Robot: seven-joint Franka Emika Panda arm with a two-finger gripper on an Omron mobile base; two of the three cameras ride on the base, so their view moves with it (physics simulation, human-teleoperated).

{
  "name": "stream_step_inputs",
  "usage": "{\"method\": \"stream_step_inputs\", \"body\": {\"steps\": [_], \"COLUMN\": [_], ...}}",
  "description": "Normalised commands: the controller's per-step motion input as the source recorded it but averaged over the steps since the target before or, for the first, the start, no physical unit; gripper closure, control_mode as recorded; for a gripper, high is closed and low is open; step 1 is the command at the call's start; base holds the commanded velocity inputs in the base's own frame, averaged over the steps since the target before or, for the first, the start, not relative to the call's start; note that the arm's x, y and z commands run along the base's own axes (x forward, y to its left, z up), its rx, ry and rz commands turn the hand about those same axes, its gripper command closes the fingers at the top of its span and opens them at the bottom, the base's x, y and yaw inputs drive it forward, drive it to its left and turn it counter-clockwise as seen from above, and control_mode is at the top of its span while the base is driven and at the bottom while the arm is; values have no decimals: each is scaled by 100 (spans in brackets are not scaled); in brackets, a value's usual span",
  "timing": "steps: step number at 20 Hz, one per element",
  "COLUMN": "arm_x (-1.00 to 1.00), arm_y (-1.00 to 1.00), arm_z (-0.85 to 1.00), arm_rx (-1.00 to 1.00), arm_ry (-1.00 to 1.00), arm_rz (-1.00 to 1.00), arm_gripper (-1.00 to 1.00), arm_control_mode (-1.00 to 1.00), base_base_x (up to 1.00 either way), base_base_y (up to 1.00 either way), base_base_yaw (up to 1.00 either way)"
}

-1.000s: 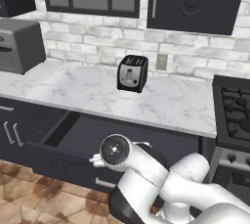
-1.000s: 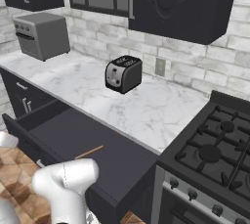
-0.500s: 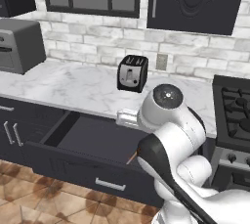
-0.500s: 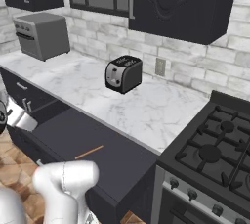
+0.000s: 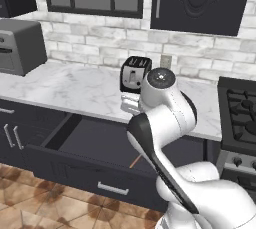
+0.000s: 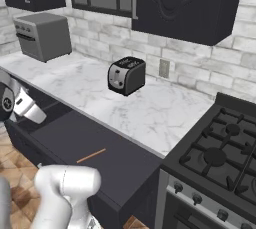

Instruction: Take a straw from the drawer in front and place it inside the glass cup on the dining counter.

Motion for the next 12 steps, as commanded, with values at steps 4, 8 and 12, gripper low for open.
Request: {"method": "stream_step_inputs", "body": {"steps": [4,8,12], "arm_x": [46,49,42], "arm_y": [-28,-36,-21], "arm_z": [-27,-29,-41], "arm_rx": [0,4,8], "arm_ry": [1,8,10], "arm_rz": [-15,-10,-7], "arm_gripper": [-100,-100,-100], "arm_control_mode": [-100,-100,-100], "base_base_x": [0,0,0], "base_base_y": [0,0,0], "base_base_yaw": [0,0,0]}}
